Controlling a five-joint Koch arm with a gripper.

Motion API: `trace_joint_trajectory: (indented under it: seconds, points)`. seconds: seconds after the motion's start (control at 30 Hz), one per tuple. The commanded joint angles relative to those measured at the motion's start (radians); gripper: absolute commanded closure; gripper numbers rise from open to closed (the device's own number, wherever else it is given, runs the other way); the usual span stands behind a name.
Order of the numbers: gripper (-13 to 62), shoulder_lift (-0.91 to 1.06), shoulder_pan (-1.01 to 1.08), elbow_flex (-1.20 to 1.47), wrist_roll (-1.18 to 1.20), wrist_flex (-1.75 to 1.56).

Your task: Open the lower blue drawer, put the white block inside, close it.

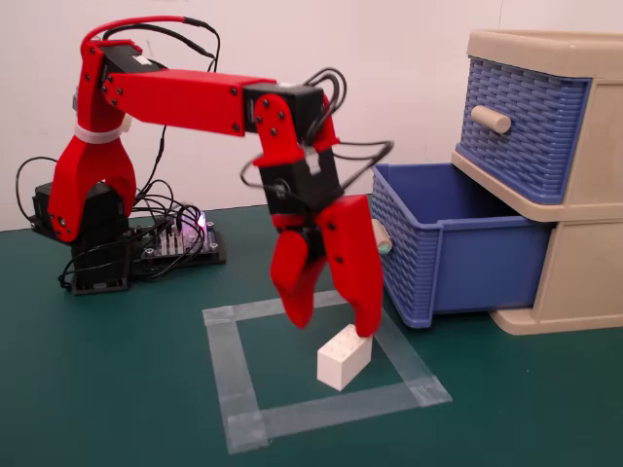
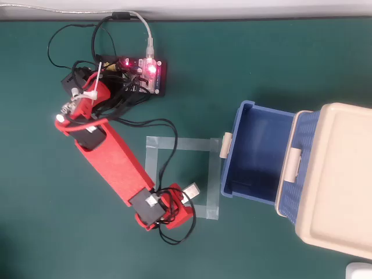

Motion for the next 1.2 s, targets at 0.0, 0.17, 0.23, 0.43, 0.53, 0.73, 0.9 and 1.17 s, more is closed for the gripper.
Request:
trace_joint_trajectory:
  seconds: [0.0,0.17,0.23,0.43,0.53,0.73,0.9,1.17]
  points:
    - [15.3,-0.009,-0.015,-0.018,0.015,-0.041]
    - [15.7,-0.074,-0.021,-0.014,0.026,-0.052]
    - [15.7,-0.095,-0.021,-0.012,0.028,-0.046]
    - [21.3,-0.106,-0.044,0.054,0.026,-0.034]
    - [35.7,-0.103,-0.049,0.066,0.026,0.023]
    - [57.4,-0.083,-0.049,0.023,0.025,0.252]
    - [57.4,0.187,-0.044,-0.038,0.020,0.322]
    - [57.4,0.417,-0.268,-0.281,0.114,0.339]
